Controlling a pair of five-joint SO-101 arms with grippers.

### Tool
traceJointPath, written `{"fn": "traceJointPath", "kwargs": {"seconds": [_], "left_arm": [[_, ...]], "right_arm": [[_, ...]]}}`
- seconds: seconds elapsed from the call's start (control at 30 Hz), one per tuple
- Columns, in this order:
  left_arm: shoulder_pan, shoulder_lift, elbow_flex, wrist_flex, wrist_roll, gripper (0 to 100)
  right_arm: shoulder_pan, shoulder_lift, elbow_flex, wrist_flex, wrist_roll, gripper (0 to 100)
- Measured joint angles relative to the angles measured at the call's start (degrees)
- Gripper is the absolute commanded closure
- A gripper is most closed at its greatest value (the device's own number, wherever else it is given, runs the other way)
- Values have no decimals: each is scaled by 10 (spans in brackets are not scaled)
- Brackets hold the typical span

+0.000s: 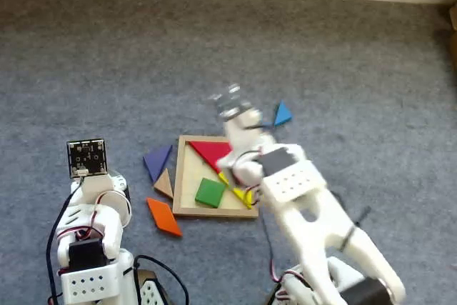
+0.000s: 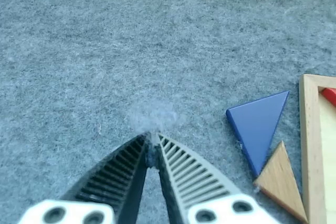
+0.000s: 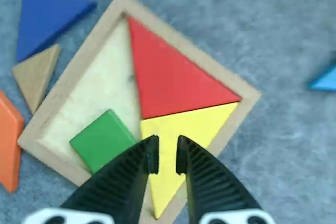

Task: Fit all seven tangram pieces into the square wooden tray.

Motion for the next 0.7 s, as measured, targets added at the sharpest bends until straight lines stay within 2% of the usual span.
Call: {"fn": "traceJointPath", "kwargs": {"seconds": [0.17, 0.5, 0.7], "left_arm": [[0, 0, 0, 0, 0, 992], [0, 0, 0, 0, 0, 992], [0, 0, 0, 0, 0, 992]], "right_arm": [[85, -4, -35, 1, -59, 769], [146, 242, -242, 2, -166, 769], [150, 397, -360, 2, -184, 769]]}}
